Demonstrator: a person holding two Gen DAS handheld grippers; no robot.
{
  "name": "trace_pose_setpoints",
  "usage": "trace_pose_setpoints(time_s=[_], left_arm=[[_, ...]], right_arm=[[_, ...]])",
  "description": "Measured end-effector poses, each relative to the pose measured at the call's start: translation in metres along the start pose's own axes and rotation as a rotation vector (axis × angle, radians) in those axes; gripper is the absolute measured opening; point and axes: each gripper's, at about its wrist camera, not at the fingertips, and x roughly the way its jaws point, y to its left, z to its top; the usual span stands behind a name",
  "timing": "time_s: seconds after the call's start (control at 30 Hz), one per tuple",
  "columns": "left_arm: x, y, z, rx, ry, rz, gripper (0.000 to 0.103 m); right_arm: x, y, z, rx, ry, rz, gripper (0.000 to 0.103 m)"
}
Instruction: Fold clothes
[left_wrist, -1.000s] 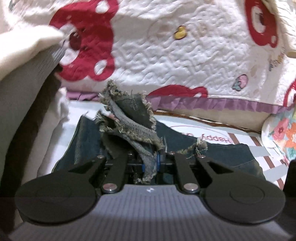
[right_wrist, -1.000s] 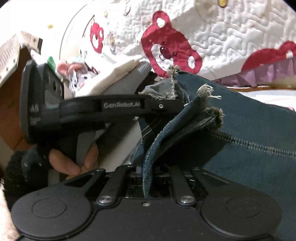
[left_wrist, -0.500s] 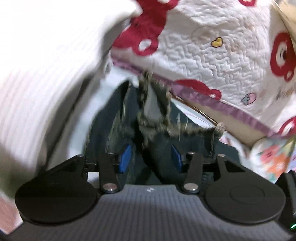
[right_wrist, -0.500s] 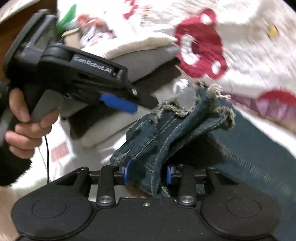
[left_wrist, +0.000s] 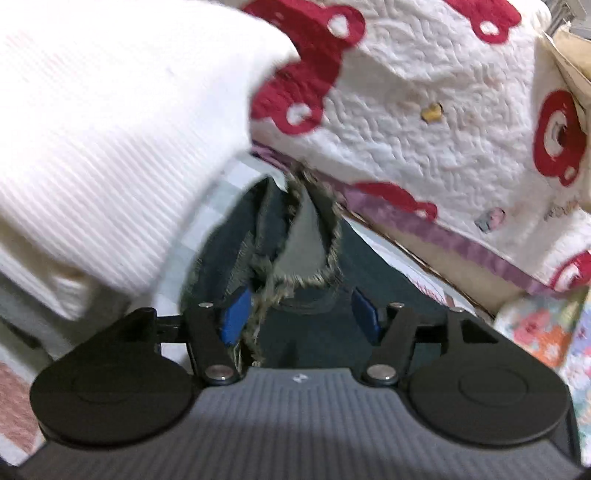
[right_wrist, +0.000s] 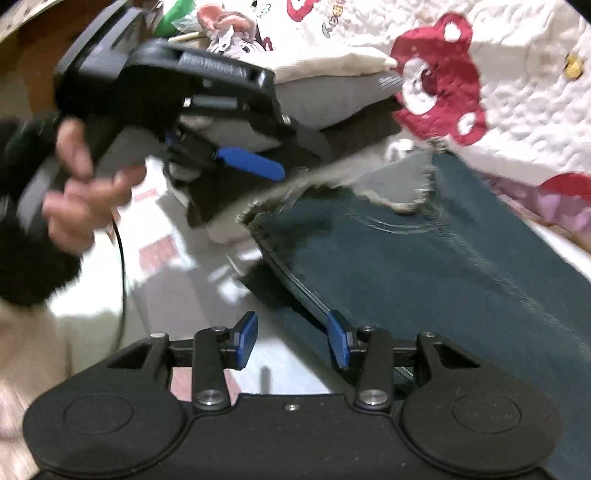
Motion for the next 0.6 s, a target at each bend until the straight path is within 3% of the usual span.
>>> trace_pose_setpoints(time_s=[0.2, 0.3, 0.4, 0.6], left_arm=[[0.016, -0.044, -0.006, 0.243, 0.030, 0.092, 0.061], [0.030, -0.057, -0.014, 0.348, 0.073, 0.195, 0.061], [0.032, -0.064, -0.016, 0.434, 0.053, 0.289, 0.061], [0.017, -0.084, -0.015, 0.457, -0.066, 0.217, 0.061]], right_arm=[[-0.062, -0.037, -0.038, 0.137, -0.034, -0.167, 0.049], [-0.094, -0.060, -0.069, 0.216, -0.015, -0.283, 0.050], [-0.126, -0.083, -0.100, 0.292, 0.006, -0.399, 0.050], [-0.189, -0.128, -0.162, 0.445, 0.049, -0.630, 0.050]])
